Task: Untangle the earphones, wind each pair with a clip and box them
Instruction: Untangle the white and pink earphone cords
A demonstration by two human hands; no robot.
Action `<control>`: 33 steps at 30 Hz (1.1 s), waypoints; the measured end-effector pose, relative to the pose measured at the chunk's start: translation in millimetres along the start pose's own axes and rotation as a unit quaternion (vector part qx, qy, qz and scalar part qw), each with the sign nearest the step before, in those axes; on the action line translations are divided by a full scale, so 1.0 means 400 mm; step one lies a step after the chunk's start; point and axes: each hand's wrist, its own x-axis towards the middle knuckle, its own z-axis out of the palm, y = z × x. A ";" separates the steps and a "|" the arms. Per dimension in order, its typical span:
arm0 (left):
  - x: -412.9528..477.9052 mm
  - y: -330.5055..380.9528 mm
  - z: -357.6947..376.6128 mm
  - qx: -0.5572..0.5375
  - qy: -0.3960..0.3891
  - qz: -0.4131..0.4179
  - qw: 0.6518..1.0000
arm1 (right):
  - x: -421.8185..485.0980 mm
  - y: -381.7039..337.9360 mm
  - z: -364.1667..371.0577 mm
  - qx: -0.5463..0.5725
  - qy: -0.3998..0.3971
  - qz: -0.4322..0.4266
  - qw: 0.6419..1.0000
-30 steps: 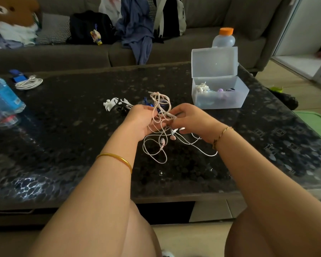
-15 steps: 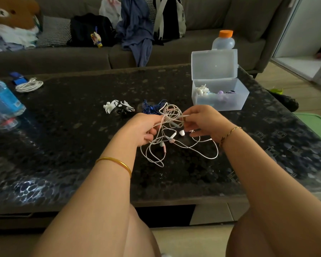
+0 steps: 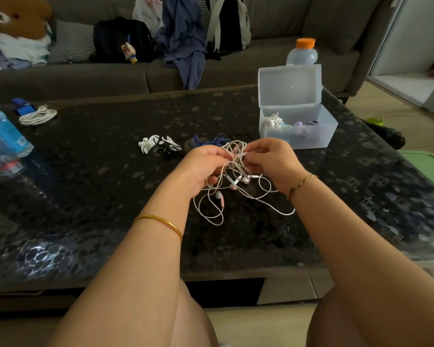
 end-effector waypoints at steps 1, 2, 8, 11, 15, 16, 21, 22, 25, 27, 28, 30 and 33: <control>0.001 -0.001 0.001 0.001 0.003 0.006 1.000 | 0.001 0.001 0.003 0.009 0.004 0.000 1.000; 0.003 -0.003 0.001 0.004 0.008 0.011 1.000 | 0.001 0.001 0.005 0.011 0.006 -0.003 1.000; 0.006 -0.001 0.004 -0.012 0.020 0.039 0.999 | 0.010 0.008 0.014 -0.016 0.030 -0.025 0.999; -0.002 0.006 0.008 -0.028 0.004 0.046 0.999 | 0.016 0.015 0.015 -0.063 0.059 -0.043 0.995; -0.005 0.011 0.010 -0.013 0.006 0.075 0.997 | 0.014 0.013 0.012 -0.033 0.062 -0.022 0.997; -0.004 0.011 0.011 -0.008 0.012 0.079 0.997 | 0.011 0.011 0.012 -0.012 0.048 -0.015 0.999; -0.006 0.013 0.015 -0.017 0.011 0.103 0.995 | 0.009 0.000 0.016 0.092 -0.020 0.027 0.995; -0.008 0.014 0.015 -0.021 0.014 0.109 0.994 | 0.009 -0.001 0.014 0.095 -0.033 0.035 0.994; -0.007 0.014 0.014 -0.013 0.032 0.115 0.993 | 0.003 0.000 0.009 0.089 -0.055 0.036 0.994; -0.004 0.014 0.010 -0.020 0.033 0.107 0.993 | 0.003 0.000 0.008 0.122 -0.061 0.052 0.989; -0.004 0.015 0.009 -0.027 0.030 0.099 0.994 | 0.003 -0.003 0.009 0.141 -0.054 0.067 0.986; -0.004 0.020 0.008 -0.044 0.026 0.069 0.996 | 0.005 -0.009 0.009 0.175 -0.024 0.099 0.979; -0.008 0.030 0.006 -0.093 0.019 0.011 0.995 | 0.007 -0.013 0.005 0.201 0.009 0.131 0.971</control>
